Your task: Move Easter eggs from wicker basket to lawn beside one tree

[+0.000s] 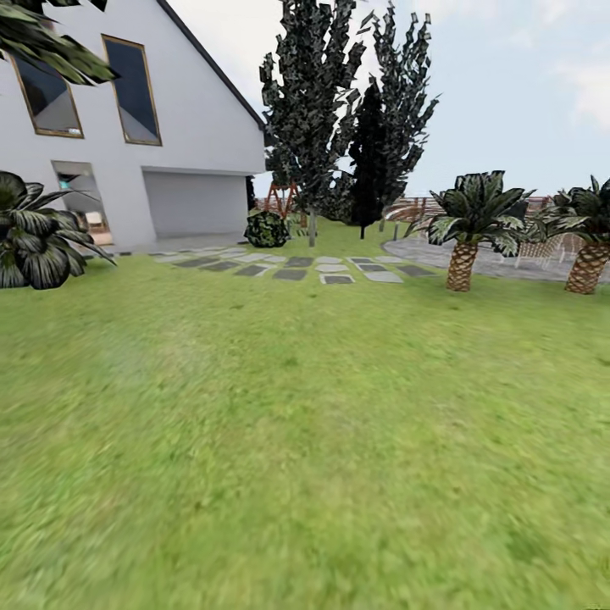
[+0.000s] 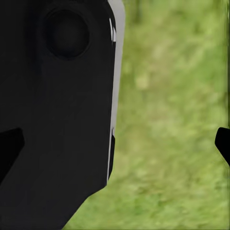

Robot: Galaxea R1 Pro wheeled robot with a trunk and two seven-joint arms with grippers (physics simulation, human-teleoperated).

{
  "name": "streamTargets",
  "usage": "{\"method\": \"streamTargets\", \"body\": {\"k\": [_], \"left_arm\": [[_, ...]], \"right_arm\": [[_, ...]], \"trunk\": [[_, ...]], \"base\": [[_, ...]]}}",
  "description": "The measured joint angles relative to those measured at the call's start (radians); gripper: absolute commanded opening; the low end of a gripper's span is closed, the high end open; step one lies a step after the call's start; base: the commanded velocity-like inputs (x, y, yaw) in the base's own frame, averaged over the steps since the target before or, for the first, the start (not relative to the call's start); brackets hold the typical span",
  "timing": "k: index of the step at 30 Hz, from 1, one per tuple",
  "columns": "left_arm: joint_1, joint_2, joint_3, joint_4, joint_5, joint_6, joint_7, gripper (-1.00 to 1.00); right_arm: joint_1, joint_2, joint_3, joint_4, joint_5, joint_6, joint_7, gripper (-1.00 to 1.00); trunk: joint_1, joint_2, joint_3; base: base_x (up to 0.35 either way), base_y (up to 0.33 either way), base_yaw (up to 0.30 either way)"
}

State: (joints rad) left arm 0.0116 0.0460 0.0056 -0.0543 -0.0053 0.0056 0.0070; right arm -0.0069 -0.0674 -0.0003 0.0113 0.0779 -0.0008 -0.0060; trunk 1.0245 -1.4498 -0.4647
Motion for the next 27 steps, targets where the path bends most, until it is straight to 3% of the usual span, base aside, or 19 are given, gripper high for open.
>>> {"method": "streamTargets", "body": {"k": [27], "left_arm": [[0.000, -0.002, 0.000, 0.000, 0.000, 0.000, 0.000, 1.00]], "right_arm": [[0.000, 0.000, -0.002, 0.000, -0.001, 0.000, -0.001, 1.00]], "trunk": [[0.000, 0.000, 0.000]], "base": [[0.294, -0.118, -0.277]]}}
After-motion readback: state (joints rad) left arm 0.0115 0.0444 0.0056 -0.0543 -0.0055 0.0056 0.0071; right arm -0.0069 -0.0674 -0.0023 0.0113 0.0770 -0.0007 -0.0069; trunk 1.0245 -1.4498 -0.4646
